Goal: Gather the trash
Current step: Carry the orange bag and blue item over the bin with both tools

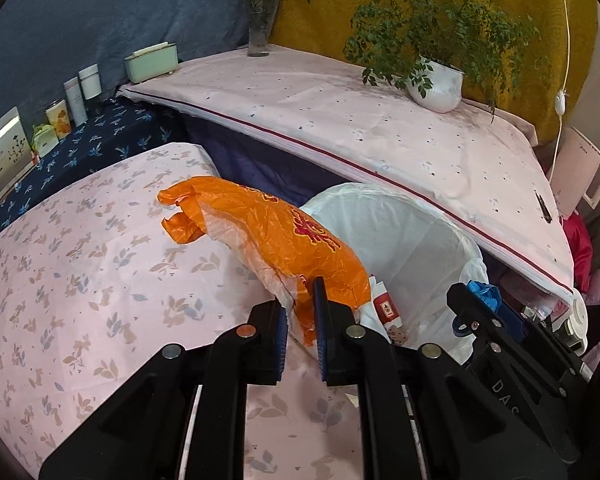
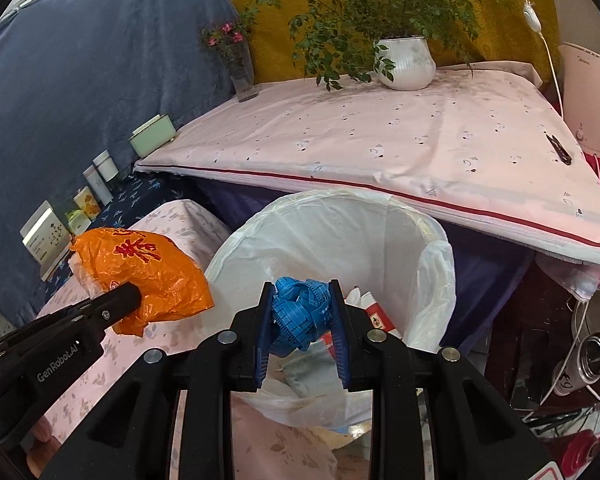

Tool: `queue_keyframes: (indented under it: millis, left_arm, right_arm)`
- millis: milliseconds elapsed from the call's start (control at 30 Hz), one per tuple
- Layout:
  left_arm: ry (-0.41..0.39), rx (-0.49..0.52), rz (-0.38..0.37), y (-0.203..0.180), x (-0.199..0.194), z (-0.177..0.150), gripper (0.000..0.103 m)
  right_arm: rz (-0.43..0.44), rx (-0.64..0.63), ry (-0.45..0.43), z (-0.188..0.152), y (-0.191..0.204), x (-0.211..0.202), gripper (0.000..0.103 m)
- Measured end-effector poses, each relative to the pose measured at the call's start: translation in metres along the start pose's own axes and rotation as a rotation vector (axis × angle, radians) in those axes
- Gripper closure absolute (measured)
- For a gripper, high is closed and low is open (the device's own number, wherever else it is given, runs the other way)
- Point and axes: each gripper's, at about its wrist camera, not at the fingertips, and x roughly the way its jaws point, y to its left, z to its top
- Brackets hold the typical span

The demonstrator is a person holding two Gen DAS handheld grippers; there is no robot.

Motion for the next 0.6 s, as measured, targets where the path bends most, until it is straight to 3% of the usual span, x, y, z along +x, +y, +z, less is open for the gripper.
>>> queue_keyframes:
  millis: [300,367,433,500,600]
  left_arm:
    - [0.003,0.028,-0.018,-0.017,0.009,0.006,0.086]
    - [-0.003,0.027,-0.017,-0.016,0.009,0.007,0.079]
    - [-0.010,0.019,-0.012,-0.014,0.008,0.008,0.061]
    - [-0.020,0.011,-0.002,-0.012,0.008,0.009,0.056]
    - [-0.017,0.007,0.004,-0.008,0.008,0.010,0.055]
  right_arm:
    - [-0.013,-0.005,-0.001,0.009,-0.011,0.007,0.078]
    - [-0.011,-0.010,-0.001,0.010,-0.010,0.008,0.078]
    - [-0.010,-0.015,0.000,0.012,-0.009,0.010,0.077]
    - [-0.008,-0.016,0.001,0.013,-0.008,0.012,0.076]
    - [-0.007,-0.020,0.002,0.012,-0.006,0.013,0.076]
